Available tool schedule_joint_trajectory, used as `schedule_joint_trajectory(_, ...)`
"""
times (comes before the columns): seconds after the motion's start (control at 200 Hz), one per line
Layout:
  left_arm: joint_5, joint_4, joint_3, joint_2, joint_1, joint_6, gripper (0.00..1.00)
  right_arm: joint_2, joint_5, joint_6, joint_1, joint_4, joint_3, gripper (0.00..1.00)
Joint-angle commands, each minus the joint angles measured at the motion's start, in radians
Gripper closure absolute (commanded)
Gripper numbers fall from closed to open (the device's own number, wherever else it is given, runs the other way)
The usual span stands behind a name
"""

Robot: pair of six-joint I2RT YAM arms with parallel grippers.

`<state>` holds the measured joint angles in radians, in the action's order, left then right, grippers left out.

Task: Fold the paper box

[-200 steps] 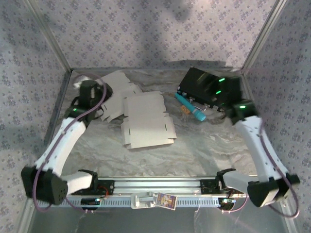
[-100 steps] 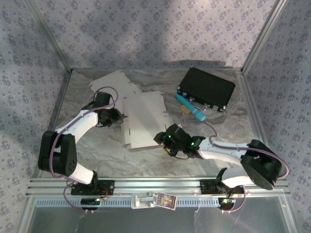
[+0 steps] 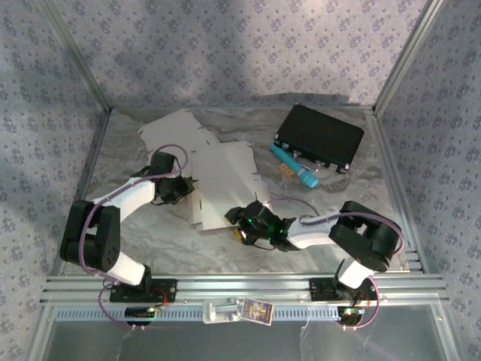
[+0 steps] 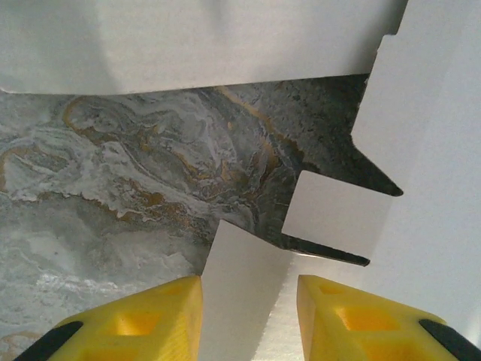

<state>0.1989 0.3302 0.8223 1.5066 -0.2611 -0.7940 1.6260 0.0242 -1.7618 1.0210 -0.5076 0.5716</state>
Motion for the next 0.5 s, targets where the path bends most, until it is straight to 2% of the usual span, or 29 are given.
schedule_joint_trajectory(0.0, 0.025, -0.029, -0.006, 0.006, -0.017, 0.016, 0.63, 0.036, -0.052, -0.046, 0.004, -0.084, -0.033, 0.35)
schedule_joint_trajectory(0.26, 0.027, -0.017, -0.008, 0.014, -0.033, 0.017, 0.65, 0.056, -0.157, -0.015, 0.0, -0.23, -0.078, 0.41)
schedule_joint_trajectory(0.495, 0.027, -0.011, -0.006, 0.035, -0.045, 0.023, 0.66, 0.07, -0.228, 0.017, 0.008, -0.315, -0.082, 0.55)
